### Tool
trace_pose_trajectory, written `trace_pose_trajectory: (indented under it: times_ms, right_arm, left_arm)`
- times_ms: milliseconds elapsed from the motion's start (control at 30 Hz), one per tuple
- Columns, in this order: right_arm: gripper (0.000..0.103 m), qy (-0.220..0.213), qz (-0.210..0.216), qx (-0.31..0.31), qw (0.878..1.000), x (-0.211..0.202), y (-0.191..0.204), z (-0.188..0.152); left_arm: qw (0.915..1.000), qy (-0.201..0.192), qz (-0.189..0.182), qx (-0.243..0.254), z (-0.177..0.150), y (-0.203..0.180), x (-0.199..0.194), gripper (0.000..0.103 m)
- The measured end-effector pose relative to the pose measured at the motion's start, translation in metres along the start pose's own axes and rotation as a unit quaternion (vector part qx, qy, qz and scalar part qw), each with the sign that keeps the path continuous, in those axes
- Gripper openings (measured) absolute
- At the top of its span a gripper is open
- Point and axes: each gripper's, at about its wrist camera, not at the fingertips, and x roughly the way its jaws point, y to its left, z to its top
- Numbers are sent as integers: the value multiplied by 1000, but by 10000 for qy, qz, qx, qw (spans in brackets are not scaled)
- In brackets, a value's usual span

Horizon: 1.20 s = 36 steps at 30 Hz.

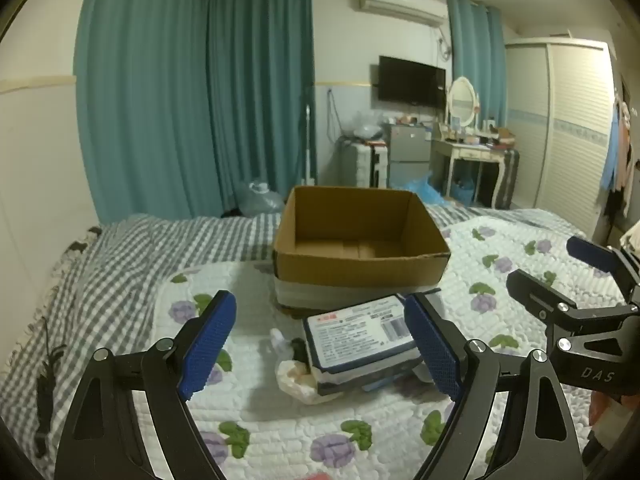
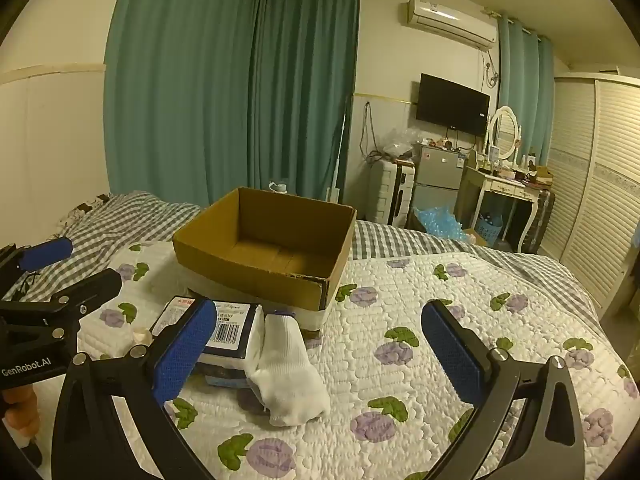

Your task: Organize soft objects

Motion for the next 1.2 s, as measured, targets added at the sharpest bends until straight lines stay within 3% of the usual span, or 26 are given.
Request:
trace_pose_trajectory:
  times_ms: [1200]
  right_arm:
    - [103,185,-37,-9,9998,7,-2,-6]
  left_arm:
    - [9999,80,71,-79,-3,4,4,87]
